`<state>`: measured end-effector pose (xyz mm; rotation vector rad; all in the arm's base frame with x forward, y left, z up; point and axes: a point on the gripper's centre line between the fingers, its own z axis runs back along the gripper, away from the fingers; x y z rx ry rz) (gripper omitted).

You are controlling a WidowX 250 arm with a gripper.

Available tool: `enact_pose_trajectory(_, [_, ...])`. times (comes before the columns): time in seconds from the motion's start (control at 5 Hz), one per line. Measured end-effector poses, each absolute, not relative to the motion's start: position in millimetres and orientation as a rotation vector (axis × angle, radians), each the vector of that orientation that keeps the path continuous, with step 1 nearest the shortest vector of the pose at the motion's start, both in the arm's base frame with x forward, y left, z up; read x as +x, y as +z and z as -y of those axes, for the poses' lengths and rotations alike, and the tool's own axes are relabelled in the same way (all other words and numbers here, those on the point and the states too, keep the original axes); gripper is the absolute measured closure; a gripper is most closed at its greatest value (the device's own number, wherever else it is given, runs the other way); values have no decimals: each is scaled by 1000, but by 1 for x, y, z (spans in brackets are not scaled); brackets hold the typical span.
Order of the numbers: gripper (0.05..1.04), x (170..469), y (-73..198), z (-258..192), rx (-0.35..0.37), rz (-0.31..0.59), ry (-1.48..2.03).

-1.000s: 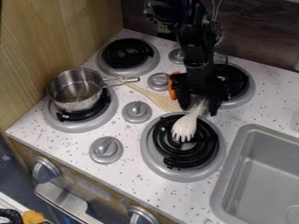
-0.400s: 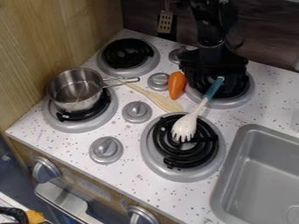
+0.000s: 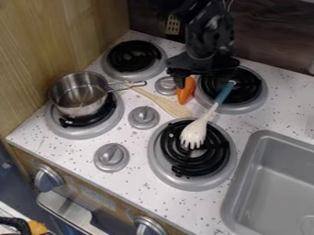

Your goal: Put the white spatula to the right burner

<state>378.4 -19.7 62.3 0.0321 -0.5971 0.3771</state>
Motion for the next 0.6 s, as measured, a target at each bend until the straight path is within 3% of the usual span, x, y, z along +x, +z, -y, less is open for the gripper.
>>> enact_pose_trajectory(0.6, [83,389,80,-53,120,691,254])
